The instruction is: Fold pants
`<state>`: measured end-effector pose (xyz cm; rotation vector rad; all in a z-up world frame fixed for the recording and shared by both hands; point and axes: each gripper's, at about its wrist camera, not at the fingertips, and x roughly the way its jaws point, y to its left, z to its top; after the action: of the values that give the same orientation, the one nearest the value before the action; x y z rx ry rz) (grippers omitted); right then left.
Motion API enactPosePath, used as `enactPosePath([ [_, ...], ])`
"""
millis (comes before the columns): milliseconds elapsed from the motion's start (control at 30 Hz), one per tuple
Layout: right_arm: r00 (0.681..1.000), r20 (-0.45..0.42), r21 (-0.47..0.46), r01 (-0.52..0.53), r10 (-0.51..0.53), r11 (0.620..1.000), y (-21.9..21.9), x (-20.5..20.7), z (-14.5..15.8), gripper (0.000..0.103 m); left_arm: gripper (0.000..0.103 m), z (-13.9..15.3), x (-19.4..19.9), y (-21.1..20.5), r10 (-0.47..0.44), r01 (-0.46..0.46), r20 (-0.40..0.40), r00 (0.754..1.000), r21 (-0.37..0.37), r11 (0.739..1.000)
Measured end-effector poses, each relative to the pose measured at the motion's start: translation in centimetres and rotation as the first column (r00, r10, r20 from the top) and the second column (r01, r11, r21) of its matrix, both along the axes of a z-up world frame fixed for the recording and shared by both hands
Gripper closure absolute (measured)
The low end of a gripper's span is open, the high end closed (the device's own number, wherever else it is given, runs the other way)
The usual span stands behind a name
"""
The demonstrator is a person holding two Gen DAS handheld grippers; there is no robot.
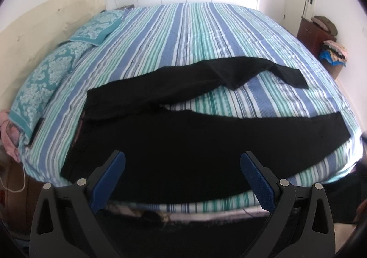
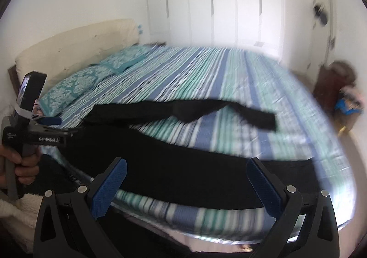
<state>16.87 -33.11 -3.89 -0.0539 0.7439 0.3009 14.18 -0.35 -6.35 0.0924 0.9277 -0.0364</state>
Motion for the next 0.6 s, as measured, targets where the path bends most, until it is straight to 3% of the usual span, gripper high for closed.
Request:
enactPosePath([
  [33, 0.994, -0.105, 0.056, -0.005, 0.011, 0.998, -0.6, 2.1, -2.2, 0.000, 0.002, -0.2, 0.9, -0.1, 0.009, -0.009, 0.005, 1.000, 0.006, 1.000],
  [100, 0.975, -0.222, 0.121, 0.008, 0.019, 0.993, -1.6, 4.4, -4.9, 0.000, 0.002, -0.3, 2.6, -0.2, 0.025, -0.025, 0.014, 1.000, -0.005, 1.000],
  [233, 0.966, -0.252, 0.238, 0.113, -0.051, 0.965, -6.2, 9.5, -6.7, 0.000, 0.002, -1.5, 4.6, 0.0, 0.069, -0.069, -0.002, 0.998, -0.039, 0.997],
  [300, 0.956, -0.264, 0.225, 0.190, -0.128, 0.956, -9.4, 13.2, -7.0, 0.000, 0.002, -2.7, 5.3, 0.0, 0.090, -0.092, -0.038, 0.995, -0.053, 0.994],
  [367, 0.933, -0.264, 0.148, 0.292, -0.246, 0.945, -13.5, 18.7, -7.6, 0.000, 0.002, -4.0, 5.5, -0.1, 0.099, -0.104, -0.073, 0.992, -0.070, 0.992],
  [500, 0.880, -0.325, 0.112, 0.399, -0.346, 0.910, -19.9, 29.5, -10.2, 0.001, 0.002, -5.8, 5.5, -1.4, 0.081, -0.088, -0.121, 0.989, -0.048, 0.995],
  [600, 0.846, -0.370, 0.085, 0.444, -0.385, 0.892, -22.8, 37.2, -13.0, 0.023, 0.002, -6.6, 5.4, -2.0, 0.069, -0.072, -0.135, 0.988, -0.017, 0.997],
])
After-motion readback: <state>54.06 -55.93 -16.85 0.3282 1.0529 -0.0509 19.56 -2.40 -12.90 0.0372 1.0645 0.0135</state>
